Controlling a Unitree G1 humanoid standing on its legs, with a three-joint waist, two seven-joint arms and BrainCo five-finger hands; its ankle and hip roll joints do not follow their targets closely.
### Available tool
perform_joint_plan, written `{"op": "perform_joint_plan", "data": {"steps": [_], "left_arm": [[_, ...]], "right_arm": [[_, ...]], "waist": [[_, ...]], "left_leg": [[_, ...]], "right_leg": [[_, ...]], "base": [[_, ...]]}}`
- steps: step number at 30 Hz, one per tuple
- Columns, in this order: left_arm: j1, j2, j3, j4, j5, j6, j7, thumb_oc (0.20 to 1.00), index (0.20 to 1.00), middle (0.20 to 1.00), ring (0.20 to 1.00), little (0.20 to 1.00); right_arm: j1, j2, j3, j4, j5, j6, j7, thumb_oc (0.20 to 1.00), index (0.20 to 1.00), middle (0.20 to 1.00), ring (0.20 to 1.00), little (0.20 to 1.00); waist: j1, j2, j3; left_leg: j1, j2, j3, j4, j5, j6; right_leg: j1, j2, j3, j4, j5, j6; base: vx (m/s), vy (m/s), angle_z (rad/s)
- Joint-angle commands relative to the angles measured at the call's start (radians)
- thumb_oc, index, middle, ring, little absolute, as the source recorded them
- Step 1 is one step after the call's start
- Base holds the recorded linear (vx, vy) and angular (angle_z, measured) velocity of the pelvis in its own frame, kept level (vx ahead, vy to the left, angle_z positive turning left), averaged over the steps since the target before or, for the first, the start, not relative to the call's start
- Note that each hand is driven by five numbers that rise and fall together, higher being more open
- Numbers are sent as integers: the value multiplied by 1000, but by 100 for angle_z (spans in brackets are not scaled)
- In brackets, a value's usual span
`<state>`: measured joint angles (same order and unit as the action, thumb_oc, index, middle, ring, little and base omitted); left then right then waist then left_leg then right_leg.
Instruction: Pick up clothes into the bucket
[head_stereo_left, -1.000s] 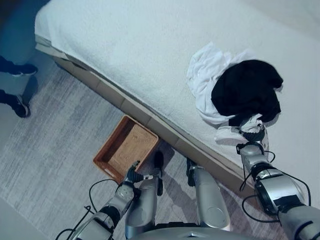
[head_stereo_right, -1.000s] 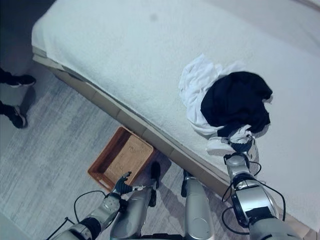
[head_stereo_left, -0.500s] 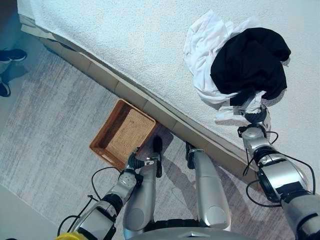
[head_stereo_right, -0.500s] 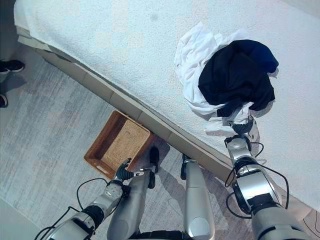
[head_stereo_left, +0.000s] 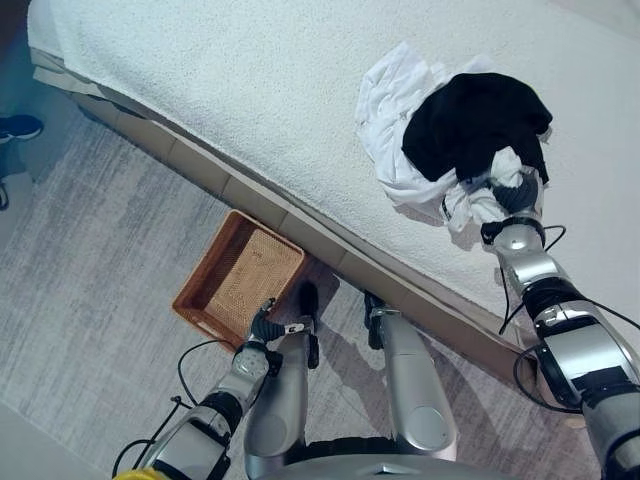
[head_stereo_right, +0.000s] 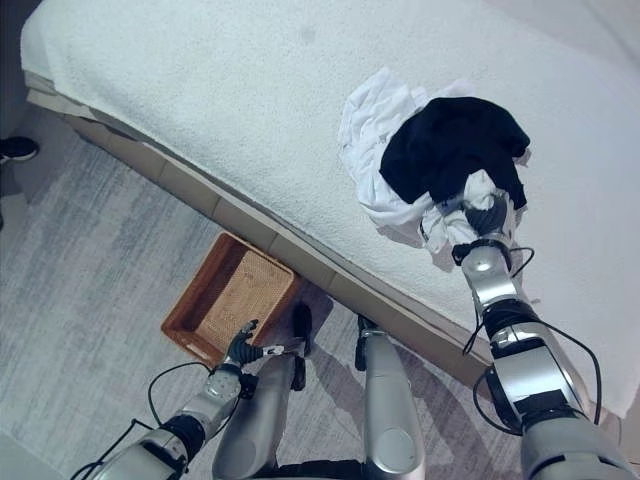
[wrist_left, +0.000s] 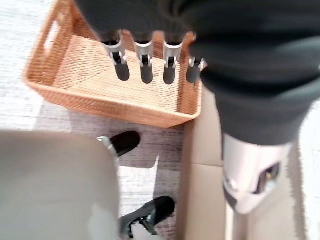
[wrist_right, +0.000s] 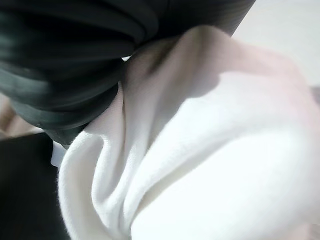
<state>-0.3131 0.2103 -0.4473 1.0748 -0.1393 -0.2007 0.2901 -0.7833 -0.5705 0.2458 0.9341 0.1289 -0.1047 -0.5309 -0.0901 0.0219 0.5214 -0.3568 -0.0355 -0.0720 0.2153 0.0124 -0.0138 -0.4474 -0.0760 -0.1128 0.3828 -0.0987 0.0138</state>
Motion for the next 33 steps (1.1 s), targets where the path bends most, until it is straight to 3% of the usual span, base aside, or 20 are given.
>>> {"op": "perform_joint_plan", "data": {"steps": [1,9,15,21,28,33], "left_arm": [[81,45,61,-68,14,-45,-5,1000,1000,1000,1000,1000],[145,105,117,-362,-46,-75,-31,1000,1000,1000,1000,1000],[126,140,136,-660,-142,-60,-112,1000,1000,1000,1000,1000],[30,200,116,-860,-74,-50,-134,1000,1000,1000,1000,1000],[-8,211,103,-931,-55,-34,-148,1000,1000,1000,1000,1000],[-73,233,53,-927,-72,-11,-181,1000,1000,1000,1000,1000]], "right_arm": [[9,-65,-71,-151,-11,-88,-54,200,200,200,200,200],[190,-64,-185,-405,-56,-101,-33,200,200,200,200,200],[326,-44,-199,-627,-126,-77,79,200,200,200,200,200],[373,-33,-193,-796,-123,-101,173,200,200,200,200,200],[344,-45,-192,-872,-66,-113,222,200,200,200,200,200],[285,-89,-131,-934,33,-114,311,200,200,200,200,200]], "waist": [[14,-69,-132],[18,-73,-225],[4,-76,-305],[8,-88,-376],[12,-88,-414],[10,-90,-442]], "left_leg": [[53,24,6,36,-85,-36],[188,24,33,-88,-62,-23],[275,21,31,-142,-60,-20],[317,31,41,-167,-64,-28],[385,40,41,-189,-71,-30],[419,50,45,-216,-67,-34]], "right_leg": [[109,-58,63,-93,34,100],[232,-42,74,-199,59,119],[333,-49,57,-263,64,124],[420,-44,44,-380,94,128],[499,-43,42,-409,90,125],[526,-38,32,-425,87,127]], "base": [[91,34,-22],[79,33,-23],[61,9,3],[42,-23,0],[77,0,3],[0,0,0]]}}
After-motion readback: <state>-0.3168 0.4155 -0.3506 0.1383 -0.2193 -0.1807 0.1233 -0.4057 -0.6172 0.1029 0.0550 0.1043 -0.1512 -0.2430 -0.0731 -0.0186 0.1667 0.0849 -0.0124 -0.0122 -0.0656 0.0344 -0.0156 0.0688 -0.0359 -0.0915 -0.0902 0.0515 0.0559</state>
